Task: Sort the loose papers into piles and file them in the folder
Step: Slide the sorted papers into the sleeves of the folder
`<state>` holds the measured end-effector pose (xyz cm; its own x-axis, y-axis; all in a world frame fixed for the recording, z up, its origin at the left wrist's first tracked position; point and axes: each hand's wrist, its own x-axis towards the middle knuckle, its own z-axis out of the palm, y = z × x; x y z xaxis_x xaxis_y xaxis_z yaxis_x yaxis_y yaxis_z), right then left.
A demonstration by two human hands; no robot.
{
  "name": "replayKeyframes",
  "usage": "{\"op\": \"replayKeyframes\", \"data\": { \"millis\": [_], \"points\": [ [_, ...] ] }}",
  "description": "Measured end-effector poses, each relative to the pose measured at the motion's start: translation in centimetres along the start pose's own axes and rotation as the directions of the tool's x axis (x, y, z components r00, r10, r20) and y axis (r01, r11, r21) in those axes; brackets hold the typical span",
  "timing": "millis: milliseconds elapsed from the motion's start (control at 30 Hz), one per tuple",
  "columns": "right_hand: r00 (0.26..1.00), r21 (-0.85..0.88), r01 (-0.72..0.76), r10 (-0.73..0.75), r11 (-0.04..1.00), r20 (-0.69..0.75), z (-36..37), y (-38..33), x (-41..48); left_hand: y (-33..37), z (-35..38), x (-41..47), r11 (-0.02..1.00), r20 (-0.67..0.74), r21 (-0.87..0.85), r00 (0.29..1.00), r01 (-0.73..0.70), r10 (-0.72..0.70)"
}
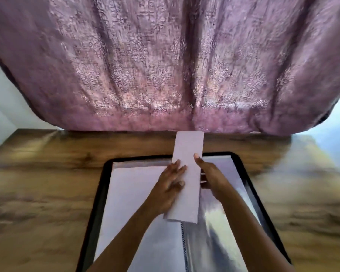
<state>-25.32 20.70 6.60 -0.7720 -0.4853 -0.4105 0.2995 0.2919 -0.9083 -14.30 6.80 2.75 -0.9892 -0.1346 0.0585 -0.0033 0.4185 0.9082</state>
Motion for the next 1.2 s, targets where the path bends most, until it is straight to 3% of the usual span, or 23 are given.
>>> {"op": "replayKeyframes", "data": {
  "millis": [67, 133, 200, 233, 300, 367, 467, 633, 867, 1033, 1200],
  "points": [
    [0.997, -0.111, 0.054, -0.059, 0.992, -0.047, -2.4, 0.5, 0.8, 0.0, 2.2, 1.6, 0.999, 0.024, 0.025, 0.999, -0.044, 0.043],
    [0.986, -0.216, 0.129, -0.149, 0.968, -0.077, -5.0, 0.9, 1.7, -0.1, 3.6, 2.9, 0.997, -0.012, -0.062, 0.999, -0.047, 0.046],
    [0.976, -0.244, 0.175, -0.2, 0.954, -0.085, -7.5, 0.7, 2.4, -1.0, 4.1, 4.3, 0.998, -0.183, -0.013, 0.981, -0.066, 0.062],
    [0.972, -0.259, 0.19, -0.219, 0.947, -0.09, -8.6, 0.5, 2.7, -1.9, 3.7, 5.0, 0.989, -0.292, 0.142, 0.953, -0.042, 0.082],
    [0.964, -0.304, 0.218, -0.253, 0.928, -0.081, -10.7, -0.2, 3.6, -3.4, 2.9, 6.5, 0.843, -0.358, 0.525, 0.929, 0.122, 0.089],
    [0.963, -0.32, 0.238, -0.266, 0.917, -0.045, -11.8, -1.0, 4.6, -4.5, 2.5, 7.4, 0.672, -0.334, 0.694, 0.942, 0.26, -0.019],
    [0.968, -0.335, 0.231, -0.25, 0.914, -0.013, -12.4, -1.5, 6.0, -5.4, 3.3, 7.8, 0.572, -0.353, 0.763, 0.936, 0.3, -0.019],
    [0.974, -0.31, 0.223, -0.225, 0.924, 0.031, -12.5, -0.7, 7.5, -5.6, 4.7, 8.4, 0.515, -0.421, 0.78, 0.907, 0.356, 0.01],
    [0.973, -0.32, 0.225, -0.229, 0.92, 0.026, -13.2, 0.0, 8.8, -6.2, 3.9, 9.8, 0.506, -0.421, 0.802, 0.902, 0.319, 0.099],
    [0.966, -0.337, 0.254, -0.254, 0.907, 0.046, -13.2, 0.2, 9.2, -6.1, 2.0, 10.4, 0.677, -0.379, 0.696, 0.923, 0.24, 0.063],
    [0.965, -0.293, 0.26, -0.258, 0.92, 0.046, -13.1, -0.4, 9.5, -5.9, -0.3, 12.8, 0.827, -0.184, 0.535, 0.979, 0.176, -0.089]
  ]
}}
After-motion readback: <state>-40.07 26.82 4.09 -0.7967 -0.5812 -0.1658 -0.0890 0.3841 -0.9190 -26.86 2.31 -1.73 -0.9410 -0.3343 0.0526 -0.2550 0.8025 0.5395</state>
